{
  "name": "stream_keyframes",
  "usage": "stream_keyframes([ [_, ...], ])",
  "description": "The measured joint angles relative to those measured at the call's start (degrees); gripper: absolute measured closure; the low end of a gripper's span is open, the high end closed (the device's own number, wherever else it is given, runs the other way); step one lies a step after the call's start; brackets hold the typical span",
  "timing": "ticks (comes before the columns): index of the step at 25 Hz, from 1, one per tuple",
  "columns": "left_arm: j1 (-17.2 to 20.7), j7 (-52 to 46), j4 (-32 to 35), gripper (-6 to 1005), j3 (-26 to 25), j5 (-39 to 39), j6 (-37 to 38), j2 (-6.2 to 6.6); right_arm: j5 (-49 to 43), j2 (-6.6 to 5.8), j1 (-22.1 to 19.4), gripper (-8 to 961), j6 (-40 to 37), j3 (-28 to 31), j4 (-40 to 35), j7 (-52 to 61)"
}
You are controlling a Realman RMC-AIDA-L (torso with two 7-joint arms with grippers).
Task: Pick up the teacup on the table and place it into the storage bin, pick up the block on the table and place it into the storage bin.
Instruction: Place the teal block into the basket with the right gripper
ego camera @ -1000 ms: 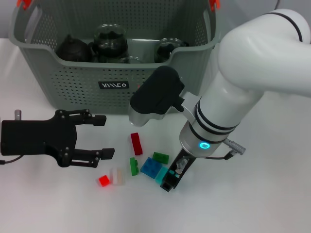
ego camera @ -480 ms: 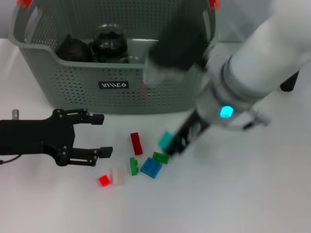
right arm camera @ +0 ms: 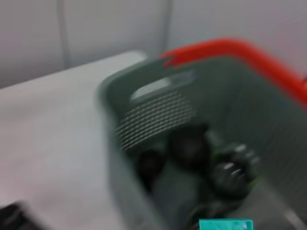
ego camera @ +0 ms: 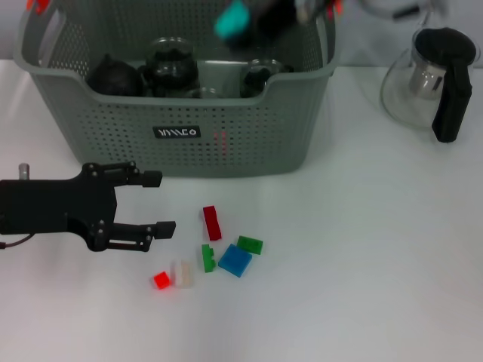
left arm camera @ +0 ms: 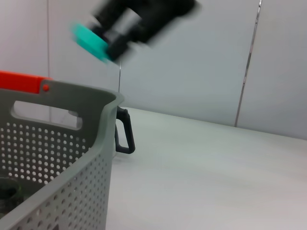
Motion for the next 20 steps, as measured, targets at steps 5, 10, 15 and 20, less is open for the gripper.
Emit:
stream_keyframes([
  [5,0.0,-0.1,0.0,153,-0.1,0.0,0.1,0.00,-6.2,-0.09,6.2,519,11.2,4.5,14.5,-5.4],
  [10,0.0,-0.3,0.0,152,-0.1,0.0,0.2,0.05,-8.1,-0.25,9.3,521,17.9,6.0,24.5,-9.1],
  [15,0.0,-0.4,0.0,152,-0.1,0.0,0.1,0.08,-8.1,-0.29,9.4,464,21.5,6.2,26.5,-10.7],
  [20,0.0,-0.4,0.0,152,-0.1,-0.1,-0.1,0.09,-7.9,-0.40,8.1,369,21.0,6.2,23.6,-11.2],
])
